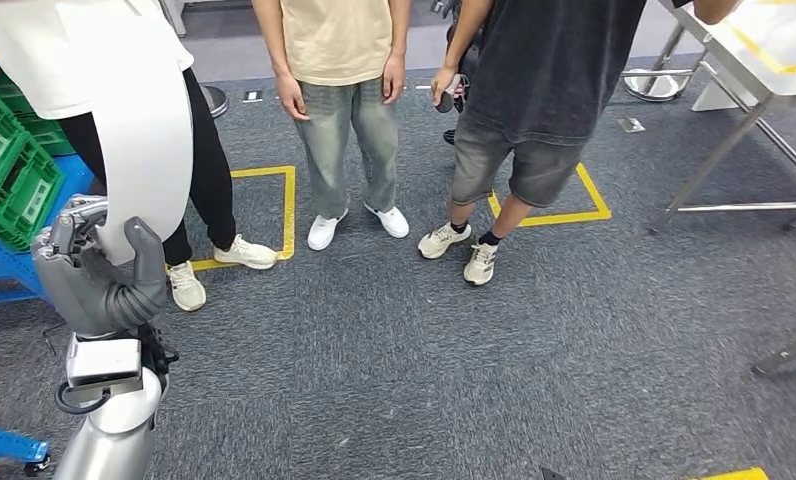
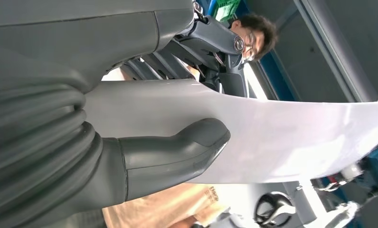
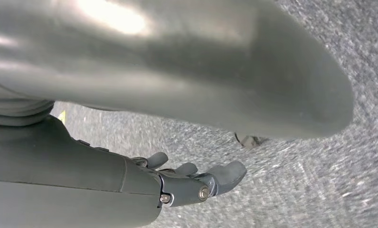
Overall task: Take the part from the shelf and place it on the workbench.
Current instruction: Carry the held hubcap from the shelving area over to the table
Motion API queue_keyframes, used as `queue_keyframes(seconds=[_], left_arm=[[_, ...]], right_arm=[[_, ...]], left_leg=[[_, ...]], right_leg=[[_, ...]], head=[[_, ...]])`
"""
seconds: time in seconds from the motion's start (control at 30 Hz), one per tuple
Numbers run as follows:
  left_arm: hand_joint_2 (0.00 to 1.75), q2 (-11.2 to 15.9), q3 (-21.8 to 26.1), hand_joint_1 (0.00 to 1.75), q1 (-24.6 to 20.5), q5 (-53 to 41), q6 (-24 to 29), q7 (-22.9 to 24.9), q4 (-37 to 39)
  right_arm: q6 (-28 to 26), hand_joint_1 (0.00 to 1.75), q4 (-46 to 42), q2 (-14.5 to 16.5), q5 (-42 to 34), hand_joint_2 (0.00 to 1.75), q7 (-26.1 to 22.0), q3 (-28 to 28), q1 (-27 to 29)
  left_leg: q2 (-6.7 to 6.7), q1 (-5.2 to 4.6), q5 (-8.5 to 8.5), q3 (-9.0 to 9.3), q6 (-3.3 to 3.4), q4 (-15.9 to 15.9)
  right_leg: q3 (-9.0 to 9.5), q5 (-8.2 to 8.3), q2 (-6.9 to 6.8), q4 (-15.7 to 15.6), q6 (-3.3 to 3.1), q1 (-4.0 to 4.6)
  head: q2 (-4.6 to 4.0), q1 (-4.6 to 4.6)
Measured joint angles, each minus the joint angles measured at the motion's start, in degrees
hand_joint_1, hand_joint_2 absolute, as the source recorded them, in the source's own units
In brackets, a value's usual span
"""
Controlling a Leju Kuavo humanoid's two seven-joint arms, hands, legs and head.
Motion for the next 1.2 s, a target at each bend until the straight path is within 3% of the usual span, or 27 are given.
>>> queue_keyframes(seconds=[0.07,0.1,0.13,0.17,0.27,0.33,0.4,0.47,0.53,0.6,0.63,0.67,0.7,0.77,0.83,0.9,0.97,1.03,1.1,1.13,1.17,1.2], left_arm=[[1.75,0.0,0.1,1.75,0.0,0.3,-0.5,0.0,0.5],[1.75,0.0,0.2,1.75,0.0,0.6,-1.1,0.0,1.0],[1.75,0.0,0.4,1.75,0.0,1.0,-1.9,0.1,1.4],[1.75,-0.1,0.8,1.75,0.0,1.3,-2.7,0.1,1.8],[1.75,-0.4,2.6,1.75,0.0,0.3,-3.6,0.3,2.2],[1.75,-0.8,4.0,1.75,0.2,-1.5,-3.8,0.9,2.5],[1.75,-1.2,5.3,1.75,0.3,-2.4,-4.8,1.5,2.9],[1.75,-1.4,6.1,1.75,0.4,-2.9,-6.0,1.8,3.3],[1.75,-1.4,6.8,1.75,0.8,-3.7,-6.4,1.8,3.7],[1.75,-1.5,7.4,1.75,1.5,-4.4,-6.7,1.8,4.1],[1.75,-1.6,7.5,1.75,1.8,-4.6,-7.0,1.8,4.2],[1.75,-1.7,7.6,1.75,1.9,-4.9,-7.4,1.8,4.2],[1.75,-1.8,7.6,1.75,1.9,-5.2,-7.8,1.9,4.2],[1.75,-2.0,7.6,1.75,1.7,-5.8,-8.4,2.0,4.1],[1.75,-2.3,7.6,1.75,1.6,-6.4,-8.6,2.5,3.8],[1.75,-2.7,7.6,1.75,1.5,-7.0,-8.7,3.2,3.4],[1.75,-3.2,7.6,1.75,1.5,-7.3,-8.7,3.5,3.0],[1.75,-3.5,7.7,1.75,1.5,-7.4,-8.6,3.7,2.8],[1.75,-3.6,7.7,1.75,1.6,-7.4,-8.6,3.7,2.8],[1.75,-3.7,7.7,1.75,1.6,-7.5,-8.6,3.8,2.8],[1.75,-3.8,7.7,1.75,1.6,-7.6,-8.6,3.8,2.8],[1.75,-3.9,7.7,1.75,1.5,-7.8,-8.6,3.9,2.8]], right_arm=[[0.1,0.0,0.0,0.0,0.0,0.0,0.0,0.0,-0.2],[0.3,0.0,0.0,0.0,0.1,0.0,-0.1,0.0,-0.3],[0.4,0.0,0.0,0.0,0.2,0.0,-0.2,0.0,-0.2],[0.5,0.0,0.0,-0.1,0.3,0.0,-0.4,0.0,-0.2],[0.7,0.0,0.0,-0.4,0.9,0.0,-0.6,0.0,-0.4],[0.9,0.0,0.0,-0.6,1.3,0.0,-0.2,0.0,-0.4],[1.2,0.0,0.0,-0.7,1.7,0.0,0.4,0.0,-0.2],[1.7,0.0,0.0,-0.8,2.2,0.0,0.6,0.0,-0.1],[2.1,0.0,0.0,-0.8,2.7,0.0,0.5,0.0,-0.3],[2.4,0.0,0.0,-0.8,2.9,0.0,0.5,0.1,-0.4],[2.5,0.0,0.0,-0.8,2.9,0.0,0.6,0.1,-0.4],[2.5,0.0,0.0,-0.8,2.9,0.0,0.8,0.1,-0.4],[2.4,0.0,0.0,-0.8,2.9,0.0,0.9,0.1,-0.4],[2.2,0.0,0.0,-0.9,2.9,0.0,1.1,0.1,-0.6],[2.2,0.0,0.0,-1.0,2.9,0.0,1.3,0.1,-0.7],[2.5,0.0,0.0,-1.0,2.9,0.0,1.6,0.1,-0.4],[2.8,0.0,0.0,-1.0,2.8,0.0,1.7,0.1,-0.2],[3.0,0.0,0.0,-1.0,2.6,0.0,1.8,0.1,-0.4],[3.2,0.0,0.0,-1.0,2.5,0.0,1.9,0.1,-0.6],[3.2,0.0,0.0,-1.0,2.4,0.0,1.9,0.1,-0.6],[3.1,0.0,0.0,-1.0,2.3,0.0,1.9,0.1,-0.5],[3.1,0.0,0.0,-1.0,2.2,0.0,1.9,0.0,-0.5]], left_leg=[[1.72,-0.35,0.02,-0.18,0.38,0.0],[2.57,-0.51,0.02,-0.25,0.46,0.0],[3.38,-0.63,0.03,-0.28,0.5,0.0],[4.16,-0.73,0.03,-0.28,0.5,0.0],[6.18,-1.12,-0.14,-0.16,0.2,0.1],[7.19,-1.28,-0.24,-0.03,-0.3,0.1],[7.7,-1.19,-0.36,0.1,-0.91,0.0],[5.5,-0.96,-1.92,-0.71,-1.51,2.0],[2.3,-0.58,-5.45,-3.57,-2.0,8.4],[1.26,-0.27,-7.73,-6.67,-2.39,15.0],[1.17,-0.11,-7.28,-7.09,-2.53,15.7],[1.06,0.09,-5.78,-6.49,-2.65,14.2],[0.54,0.35,-3.53,-4.93,-2.79,10.7],[-2.02,0.86,-0.71,-1.7,-2.93,3.6],[-3.52,0.85,-0.41,-0.61,-2.48,1.0],[-2.3,0.53,-0.13,-0.66,-1.44,0.7],[-0.9,0.41,0.2,-0.56,-0.41,0.4],[0.66,0.14,0.32,-0.57,0.22,0.1],[2.39,-0.24,0.27,-0.65,0.5,0.2],[3.17,-0.36,0.26,-0.68,0.55,0.2],[3.91,-0.46,0.25,-0.68,0.57,0.2],[4.6,-0.52,0.22,-0.65,0.56,0.2]], right_leg=[[-3.46,-3.5,-1.56,7.6,0.01,0.2],[-4.32,-4.2,-1.7,9.9,-0.06,0.22],[-4.01,-3.88,-1.81,9.9,-0.18,0.26],[-2.42,-2.67,-2.05,7.6,-0.38,0.35],[4.49,1.05,-4.88,-3.9,-1.37,1.08],[5.41,1.37,-5.44,-6.1,-1.92,1.52],[5.3,1.79,-4.28,-6.5,-2.46,1.36],[5.42,2.27,-3.27,-7.0,-3.06,0.93],[5.4,2.55,-2.14,-7.2,-3.42,0.72],[5.27,2.64,-0.63,-7.2,-3.49,0.69],[5.25,2.64,0.14,-7.1,-3.45,0.66],[5.24,2.62,0.93,-6.9,-3.35,0.6],[5.24,2.56,1.69,-6.8,-3.15,0.5],[4.91,2.49,3.17,-6.3,-2.42,0.34],[4.21,2.8,4.49,-6.1,-1.46,0.16],[3.69,3.19,5.3,-6.3,-0.61,-0.17],[2.72,2.13,3.21,-4.6,-0.21,-0.04],[-0.24,-1.22,-0.14,1.7,-0.17,0.32],[-3.42,-4.11,-1.4,8.7,-0.19,0.36],[-3.8,-4.22,-1.58,9.9,-0.26,0.37],[-3.0,-3.39,-1.8,8.9,-0.39,0.4],[-1.12,-1.89,-2.33,5.8,-0.6,0.49]], head=[[0.0,0.08],[0.0,0.08],[0.0,0.08],[0.0,0.09],[0.0,0.07],[0.0,0.05],[0.0,0.07],[0.0,-0.03],[0.0,-0.16],[0.0,-0.16],[0.0,-0.16],[0.0,-0.16],[0.0,-0.17],[0.0,-0.16],[0.0,-0.11],[0.0,-0.1],[0.0,0.02],[0.0,0.21],[0.0,0.25],[0.0,0.26],[0.0,0.26],[0.0,0.26]])
